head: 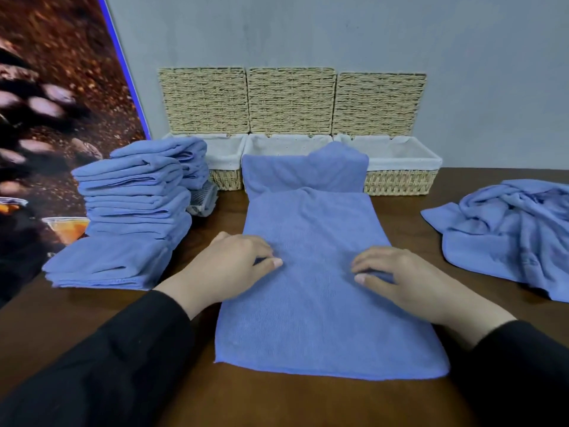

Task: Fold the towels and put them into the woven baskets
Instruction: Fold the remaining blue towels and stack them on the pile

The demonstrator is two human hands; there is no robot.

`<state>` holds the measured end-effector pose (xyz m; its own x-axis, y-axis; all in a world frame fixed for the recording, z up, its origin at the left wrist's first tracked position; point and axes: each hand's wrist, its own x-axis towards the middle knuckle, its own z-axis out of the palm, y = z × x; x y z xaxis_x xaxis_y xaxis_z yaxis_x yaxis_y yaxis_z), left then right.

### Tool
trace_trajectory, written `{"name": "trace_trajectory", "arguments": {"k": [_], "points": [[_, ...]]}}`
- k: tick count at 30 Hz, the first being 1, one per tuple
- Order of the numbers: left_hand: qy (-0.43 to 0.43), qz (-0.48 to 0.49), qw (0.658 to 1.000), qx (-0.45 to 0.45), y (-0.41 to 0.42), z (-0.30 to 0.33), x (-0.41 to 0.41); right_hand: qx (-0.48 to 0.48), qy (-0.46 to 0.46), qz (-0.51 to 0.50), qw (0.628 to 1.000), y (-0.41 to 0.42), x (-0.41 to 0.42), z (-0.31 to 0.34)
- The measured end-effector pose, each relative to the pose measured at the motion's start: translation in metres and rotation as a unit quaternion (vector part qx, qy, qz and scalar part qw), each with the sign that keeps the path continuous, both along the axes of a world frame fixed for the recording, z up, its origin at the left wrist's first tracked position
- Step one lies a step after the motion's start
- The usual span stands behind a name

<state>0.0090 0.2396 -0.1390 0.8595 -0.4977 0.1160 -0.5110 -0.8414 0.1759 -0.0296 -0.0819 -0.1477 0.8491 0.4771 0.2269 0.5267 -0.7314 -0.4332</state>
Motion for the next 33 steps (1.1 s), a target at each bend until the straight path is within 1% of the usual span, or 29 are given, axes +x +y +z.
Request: {"name": "trace_trajectory", "arguments": {"k": [1,3,5,8,10,12,15,16,17,18,20,23,25,27,28,29,31,32,33], "points": [[-0.025,0.006,0.999,-0.018,-0.004,0.004,0.008,0.024,0.002,-0.015,1.000,0.002,0.006,0.003],[-0.071,0.028,0.993,-0.095,-0.011,0.013,0.027,0.073,-0.035,-0.049,0.996,0.007,0.022,0.014],[-0.091,0.048,0.982,-0.160,-0.020,0.019,0.047,0.085,-0.070,-0.080,0.991,0.014,0.046,0.025],[-0.140,0.050,0.961,-0.233,-0.027,0.008,0.071,0.074,-0.101,-0.133,0.983,0.025,0.088,0.041],[-0.156,0.050,0.956,-0.242,-0.024,-0.008,0.082,0.058,-0.122,-0.189,0.973,0.028,0.117,0.053],[-0.147,0.058,0.954,-0.254,-0.021,-0.016,0.088,0.010,-0.130,-0.257,0.958,0.027,0.147,0.068],[-0.150,0.063,0.947,-0.277,-0.022,-0.016,0.089,-0.102,-0.083,-0.340,0.931,0.024,0.191,0.082],[-0.147,0.059,0.948,-0.278,-0.023,-0.015,0.088,-0.109,-0.051,-0.362,0.925,0.022,0.205,0.083],[-0.143,0.056,0.949,-0.276,-0.025,-0.015,0.088,-0.097,-0.015,-0.372,0.923,0.020,0.215,0.084],[-0.141,0.053,0.949,-0.277,-0.025,-0.015,0.088,-0.065,0.016,-0.375,0.924,0.020,0.224,0.084],[-0.142,0.052,0.947,-0.284,-0.024,-0.016,0.088,0.042,0.044,-0.370,0.927,0.020,0.236,0.083],[-0.151,0.056,0.939,-0.302,-0.022,-0.014,0.089,0.248,0.039,-0.342,0.906,0.020,0.242,0.080],[-0.156,0.056,0.935,-0.315,-0.022,-0.013,0.088,0.341,0.027,-0.294,0.893,0.027,0.234,0.085],[-0.174,0.051,0.929,-0.323,-0.022,-0.010,0.085,0.401,0.019,-0.212,0.891,0.036,0.212,0.094],[-0.186,0.048,0.925,-0.327,-0.023,-0.008,0.084,0.398,0.015,-0.166,0.902,0.038,0.194,0.097],[-0.197,0.044,0.922,-0.332,-0.023,-0.006,0.081,0.367,0.015,-0.123,0.922,0.041,0.170,0.099],[-0.210,0.024,0.917,-0.339,-0.028,-0.001,0.076,0.273,0.047,-0.051,0.959,0.042,0.119,0.092],[-0.206,0.005,0.922,-0.327,-0.031,0.001,0.075,0.224,0.068,-0.020,0.972,0.043,0.097,0.083],[-0.193,-0.019,0.935,-0.296,-0.035,0.000,0.074,0.169,0.076,0.004,0.983,0.044,0.079,0.072]]}}
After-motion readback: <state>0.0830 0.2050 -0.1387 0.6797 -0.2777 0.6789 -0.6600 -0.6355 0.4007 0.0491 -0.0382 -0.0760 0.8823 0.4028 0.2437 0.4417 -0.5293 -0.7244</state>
